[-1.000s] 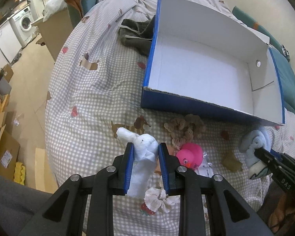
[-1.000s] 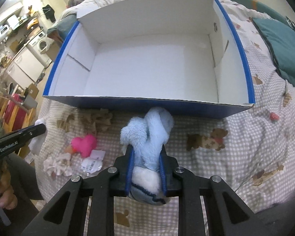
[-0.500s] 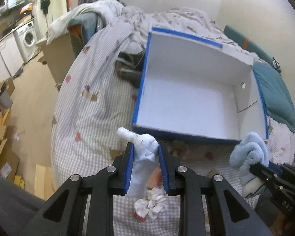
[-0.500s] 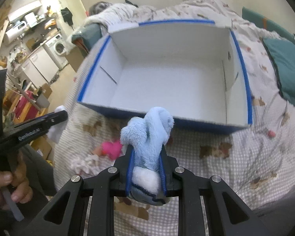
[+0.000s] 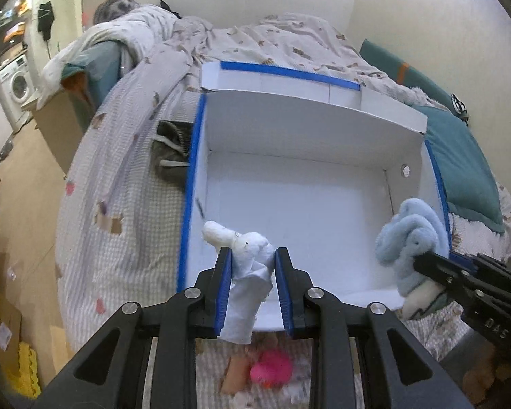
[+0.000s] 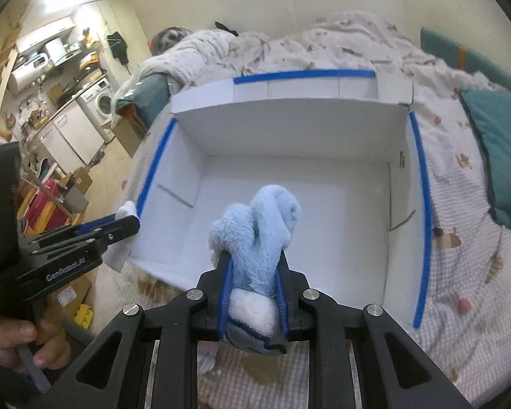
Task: Organize soft objects
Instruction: 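Carry both plush toys over the box and open the left tool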
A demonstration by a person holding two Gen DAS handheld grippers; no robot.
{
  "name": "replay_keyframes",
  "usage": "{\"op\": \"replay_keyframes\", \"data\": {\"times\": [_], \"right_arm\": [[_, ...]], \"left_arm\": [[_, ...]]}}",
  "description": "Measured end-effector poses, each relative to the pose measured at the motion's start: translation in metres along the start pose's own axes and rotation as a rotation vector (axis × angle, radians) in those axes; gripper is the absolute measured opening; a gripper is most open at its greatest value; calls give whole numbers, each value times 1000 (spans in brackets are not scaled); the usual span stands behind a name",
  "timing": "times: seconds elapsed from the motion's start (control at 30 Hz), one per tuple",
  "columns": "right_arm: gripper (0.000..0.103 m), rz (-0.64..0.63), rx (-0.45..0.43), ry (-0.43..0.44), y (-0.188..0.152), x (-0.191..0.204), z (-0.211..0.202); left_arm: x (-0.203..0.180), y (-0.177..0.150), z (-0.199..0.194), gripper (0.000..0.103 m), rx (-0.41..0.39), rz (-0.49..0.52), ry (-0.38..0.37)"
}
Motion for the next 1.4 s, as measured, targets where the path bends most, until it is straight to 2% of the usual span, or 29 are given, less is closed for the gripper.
{"op": "replay_keyframes", "data": {"times": [0.13, 0.2, 0.27, 0.3, 0.37, 0.63, 1.1, 1.17, 1.33, 1.4], "right_arm": [[24, 11, 2, -22, 2, -12, 25], [24, 26, -8, -28, -3, -20, 36], [24, 53, 8, -45, -13, -28, 48], [24, 61, 21, -60, -17, -32, 53], [24, 64, 38, -74, -19, -36, 60], [24, 52, 45, -85, -19, -33, 60], [24, 49, 61, -82, -23, -31, 66], [24, 52, 61, -84, -22, -32, 66], [25, 60, 56, -94, -22, -34, 68], [26, 64, 57, -93, -22, -34, 68]], "left_arm": [[-7, -2, 23, 23, 5, 24, -10], [-8, -8, 31, 23, -20, 43, -19], [-6, -13, 37, 23, -23, 59, 18], [-4, -15, 41, 23, -7, 41, 22], [-2, -17, 45, 23, 15, -7, -22], [-2, -21, 60, 23, 45, -70, -37], [-7, -21, 61, 25, 39, -23, 15], [-7, -23, 62, 31, 51, -24, 23], [-7, -22, 61, 61, 48, -18, 23], [-7, -21, 60, 65, 45, -25, 19]]}}
Point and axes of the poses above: each gripper's, at about its wrist camera, not at the fingertips, and z roughly the way its jaws point, x to its left, y to its top, the point moved 6 cm from there along z, roughly the way its jaws point, and after that the axes turned 7 degrees about -x, right-handed, at the moved point
